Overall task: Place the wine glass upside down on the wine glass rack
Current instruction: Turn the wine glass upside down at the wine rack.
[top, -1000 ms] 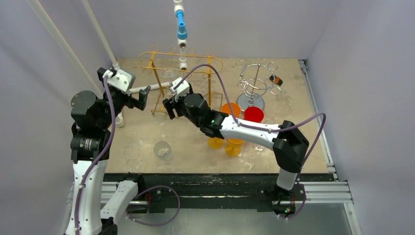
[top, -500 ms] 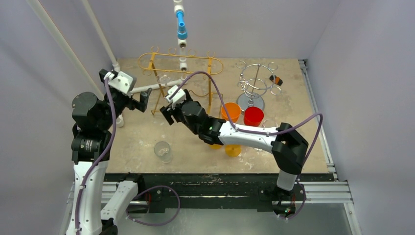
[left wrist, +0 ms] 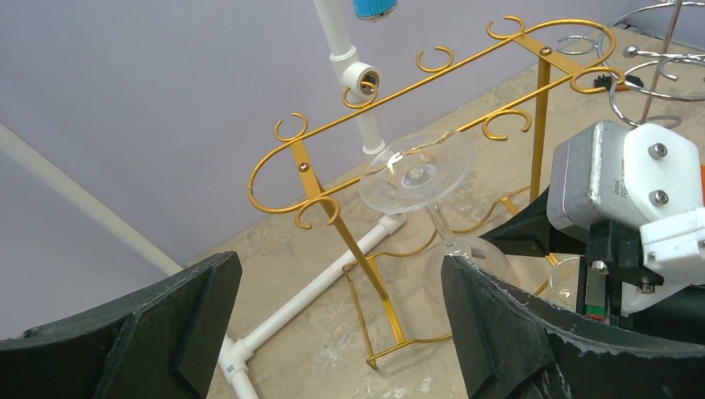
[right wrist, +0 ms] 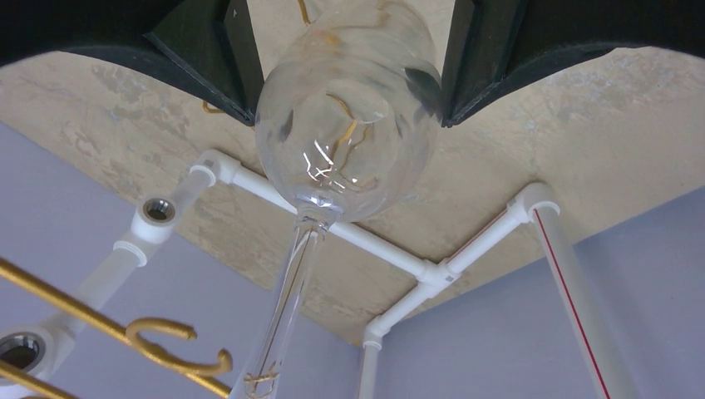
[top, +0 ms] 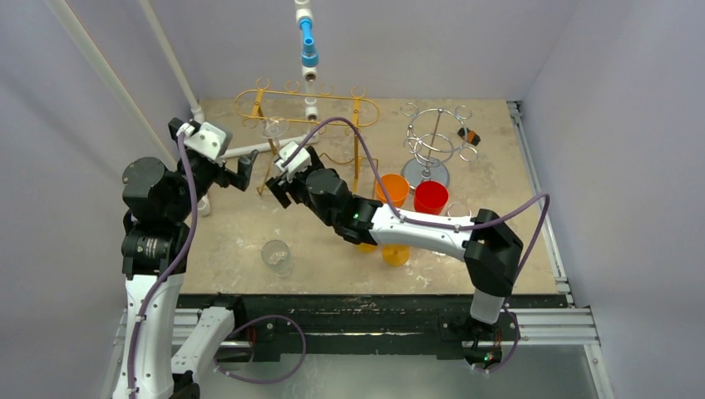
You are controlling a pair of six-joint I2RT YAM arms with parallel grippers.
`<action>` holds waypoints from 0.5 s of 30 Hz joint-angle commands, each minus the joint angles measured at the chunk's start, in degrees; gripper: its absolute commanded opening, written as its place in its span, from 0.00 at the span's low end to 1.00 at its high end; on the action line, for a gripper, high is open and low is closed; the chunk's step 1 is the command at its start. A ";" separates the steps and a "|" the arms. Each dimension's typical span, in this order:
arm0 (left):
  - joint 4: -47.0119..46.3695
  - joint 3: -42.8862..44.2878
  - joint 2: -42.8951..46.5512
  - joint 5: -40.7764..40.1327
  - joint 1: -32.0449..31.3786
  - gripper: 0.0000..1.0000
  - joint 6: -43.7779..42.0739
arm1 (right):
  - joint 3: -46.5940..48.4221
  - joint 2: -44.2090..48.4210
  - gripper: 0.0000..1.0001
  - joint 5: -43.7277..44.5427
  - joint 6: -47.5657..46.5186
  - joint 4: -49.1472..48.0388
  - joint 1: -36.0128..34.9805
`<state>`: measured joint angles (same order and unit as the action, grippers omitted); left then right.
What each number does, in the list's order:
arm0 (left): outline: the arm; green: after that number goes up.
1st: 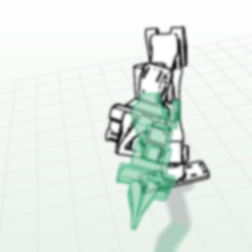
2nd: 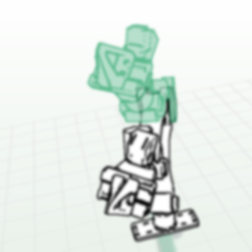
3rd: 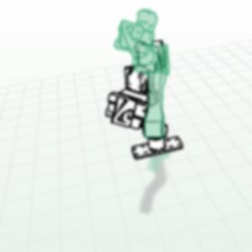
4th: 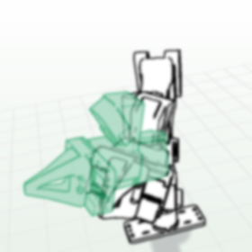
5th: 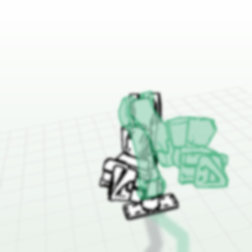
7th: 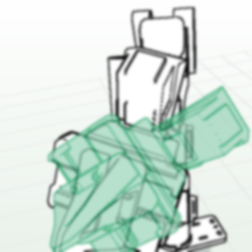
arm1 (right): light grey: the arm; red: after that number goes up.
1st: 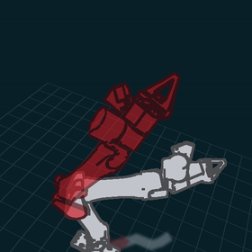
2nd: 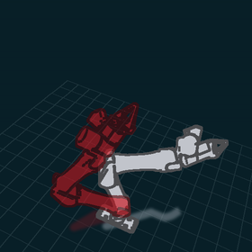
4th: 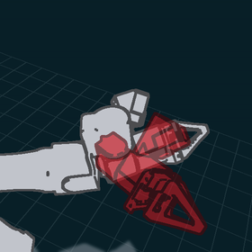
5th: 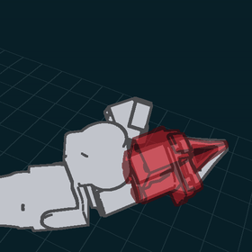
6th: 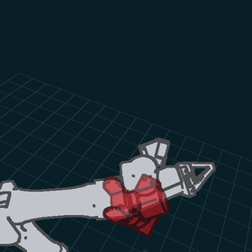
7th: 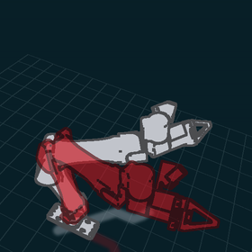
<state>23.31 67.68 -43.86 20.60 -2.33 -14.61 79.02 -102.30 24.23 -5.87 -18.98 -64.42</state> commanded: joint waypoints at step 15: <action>-2.74 -1.76 0.88 -0.19 -0.05 1.00 -1.13 | 6.01 -1.87 0.12 -2.31 0.30 -2.62 3.04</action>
<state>23.14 66.54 -43.13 20.60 -2.33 -14.83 82.59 -105.16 22.79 -6.11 -18.57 -62.19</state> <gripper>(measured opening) 0.996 0.778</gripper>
